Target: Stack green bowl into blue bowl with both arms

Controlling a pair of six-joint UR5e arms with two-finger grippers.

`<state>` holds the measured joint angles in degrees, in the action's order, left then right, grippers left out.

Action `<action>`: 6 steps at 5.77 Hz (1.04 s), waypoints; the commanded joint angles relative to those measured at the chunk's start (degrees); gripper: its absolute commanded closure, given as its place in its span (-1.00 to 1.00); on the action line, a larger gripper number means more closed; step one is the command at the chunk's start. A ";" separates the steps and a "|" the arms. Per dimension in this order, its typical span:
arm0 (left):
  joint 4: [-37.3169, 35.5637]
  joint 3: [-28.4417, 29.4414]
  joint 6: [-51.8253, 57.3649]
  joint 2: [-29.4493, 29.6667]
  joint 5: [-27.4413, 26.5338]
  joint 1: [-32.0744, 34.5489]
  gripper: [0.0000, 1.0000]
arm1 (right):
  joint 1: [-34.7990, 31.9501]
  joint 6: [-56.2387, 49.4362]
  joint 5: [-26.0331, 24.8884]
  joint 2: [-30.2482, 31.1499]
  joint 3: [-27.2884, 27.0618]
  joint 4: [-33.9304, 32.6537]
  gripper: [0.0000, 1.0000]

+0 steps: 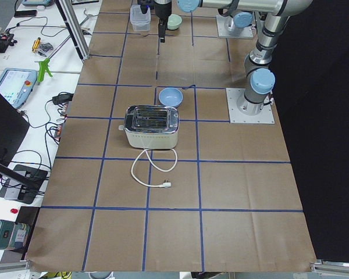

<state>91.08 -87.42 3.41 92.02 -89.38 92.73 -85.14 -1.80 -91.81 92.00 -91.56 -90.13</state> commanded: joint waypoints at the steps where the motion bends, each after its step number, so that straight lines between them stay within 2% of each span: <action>1: 0.15 -0.03 0.02 0.00 0.00 -0.01 -0.97 | 9.50 -11.15 -0.57 0.03 -0.11 0.57 -0.98; 2: -0.11 -0.12 -0.07 0.09 0.00 0.08 -0.97 | 13.82 -16.60 -0.57 0.11 -0.20 0.66 -0.98; 3: -0.11 -0.12 -0.07 0.09 0.00 0.08 -0.97 | 16.73 -19.44 -0.48 0.46 -3.24 0.31 -0.98; 5: 0.24 -0.46 -0.07 0.35 0.00 -1.23 -0.97 | 17.63 -19.64 -0.13 0.38 -12.98 -8.87 -0.99; 6: -0.46 -1.95 0.02 0.44 0.26 -1.50 -0.97 | 17.73 -19.47 0.13 0.03 -18.51 -16.66 -0.99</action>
<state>91.05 -88.30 3.36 92.36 -89.30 91.56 -67.63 -21.28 -91.93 92.28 -105.03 -100.26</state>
